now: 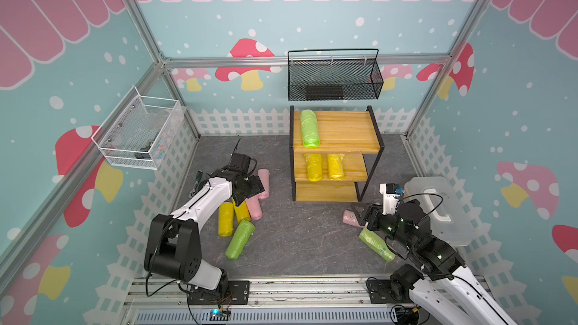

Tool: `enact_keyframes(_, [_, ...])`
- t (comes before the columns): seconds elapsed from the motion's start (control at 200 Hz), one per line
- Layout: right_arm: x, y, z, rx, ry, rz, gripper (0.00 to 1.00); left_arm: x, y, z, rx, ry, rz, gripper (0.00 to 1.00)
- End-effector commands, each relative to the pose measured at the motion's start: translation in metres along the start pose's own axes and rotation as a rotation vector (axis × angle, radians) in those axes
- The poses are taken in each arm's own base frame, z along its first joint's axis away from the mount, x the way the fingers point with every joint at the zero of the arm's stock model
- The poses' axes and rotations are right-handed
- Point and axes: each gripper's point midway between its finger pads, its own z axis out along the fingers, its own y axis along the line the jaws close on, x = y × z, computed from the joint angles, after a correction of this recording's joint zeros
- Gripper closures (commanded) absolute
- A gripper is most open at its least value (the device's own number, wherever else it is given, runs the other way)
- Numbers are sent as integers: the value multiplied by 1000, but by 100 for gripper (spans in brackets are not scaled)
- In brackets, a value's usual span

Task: Sort the rolls of trash bags by color and place them on the shelf
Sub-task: Pick up the roll of trash bags from the center of the board.

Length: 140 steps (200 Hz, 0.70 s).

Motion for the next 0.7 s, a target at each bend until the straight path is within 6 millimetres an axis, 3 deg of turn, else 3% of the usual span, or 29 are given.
enact_keyframes(0.0, [11, -10, -1, 27, 23, 2, 24, -8, 1, 8, -30, 27, 69, 24])
enact_keyframes(0.165, [18, -15, -2, 42, 42, -3, 24, -19, 7, 24, -66, 50, 68, 29])
enact_keyframes(0.49, [33, -24, 4, 58, 78, 15, 24, -22, 25, 20, -109, -4, 68, 31])
enact_keyframes(0.695, [35, -25, 7, 59, 90, 20, 24, -24, 31, 29, -115, 23, 53, 32])
